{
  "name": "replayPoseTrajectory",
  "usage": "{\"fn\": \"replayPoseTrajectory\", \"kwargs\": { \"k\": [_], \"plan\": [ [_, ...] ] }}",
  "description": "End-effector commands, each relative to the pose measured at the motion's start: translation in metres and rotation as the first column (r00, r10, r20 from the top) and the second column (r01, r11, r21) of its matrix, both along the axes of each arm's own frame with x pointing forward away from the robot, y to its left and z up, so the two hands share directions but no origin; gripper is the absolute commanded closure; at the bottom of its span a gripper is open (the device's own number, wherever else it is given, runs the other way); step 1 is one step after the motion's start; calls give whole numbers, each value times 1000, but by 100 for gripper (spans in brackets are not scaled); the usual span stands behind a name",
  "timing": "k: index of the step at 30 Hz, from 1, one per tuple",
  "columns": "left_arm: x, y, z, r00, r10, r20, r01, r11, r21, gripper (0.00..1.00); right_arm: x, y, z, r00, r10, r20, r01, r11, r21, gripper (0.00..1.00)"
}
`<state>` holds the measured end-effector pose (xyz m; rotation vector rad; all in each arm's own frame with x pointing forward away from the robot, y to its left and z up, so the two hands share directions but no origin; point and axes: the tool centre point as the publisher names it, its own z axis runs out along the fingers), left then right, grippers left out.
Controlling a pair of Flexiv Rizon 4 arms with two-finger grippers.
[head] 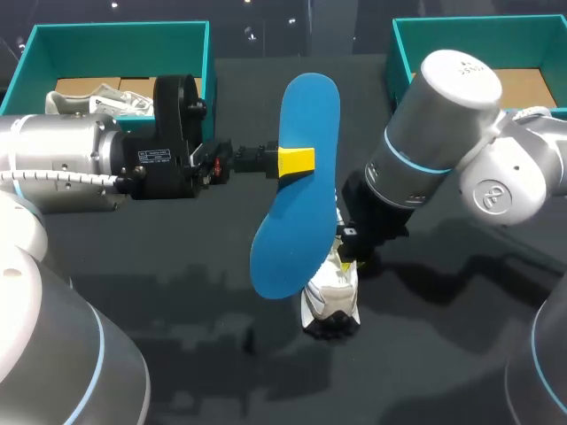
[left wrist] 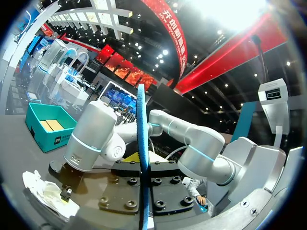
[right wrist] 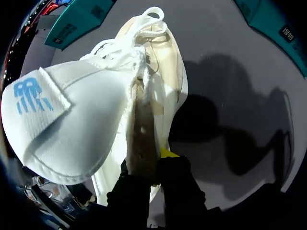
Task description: Take the shoe out of the shoebox, open the shoe tongue, remove and reinsert the insole, then place the shoe into the shoebox
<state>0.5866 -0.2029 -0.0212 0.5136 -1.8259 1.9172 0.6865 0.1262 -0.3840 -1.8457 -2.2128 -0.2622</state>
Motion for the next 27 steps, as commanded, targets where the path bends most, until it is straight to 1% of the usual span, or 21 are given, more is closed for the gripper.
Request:
{"fn": "replayPoseTrajectory", "kwargs": {
  "k": [1, 4, 11, 14, 21, 27],
  "plan": [
    [1, -3, -1, 1000, 1, 0, -1, 1000, -3, 100, 0, 0, -6, 1000, -14, 4, 14, 1000, 10, 100],
    [1, -3, -1, 1000, 1, 0, -1, 1000, -3, 100, -2, -1, -4, 999, -38, 9, 38, 999, 6, 100],
    [1, -3, -1, 1000, 1, 0, -1, 1000, -3, 100, -7, -3, 11, 994, -88, 66, 88, 996, 8, 100],
    [1, -3, -1, 1000, 1, 0, -1, 1000, -3, 100, -7, -3, 15, 992, -102, 79, 102, 995, 12, 100],
    [1, -3, -1, 1000, 1, 0, -1, 1000, -3, 100, -6, -2, 15, 990, -113, 79, 112, 994, 17, 100],
    [1, -3, -1, 1000, 1, 0, -1, 1000, -3, 100, -2, -2, 6, 994, -95, 53, 95, 995, 18, 100]
  ]
}}
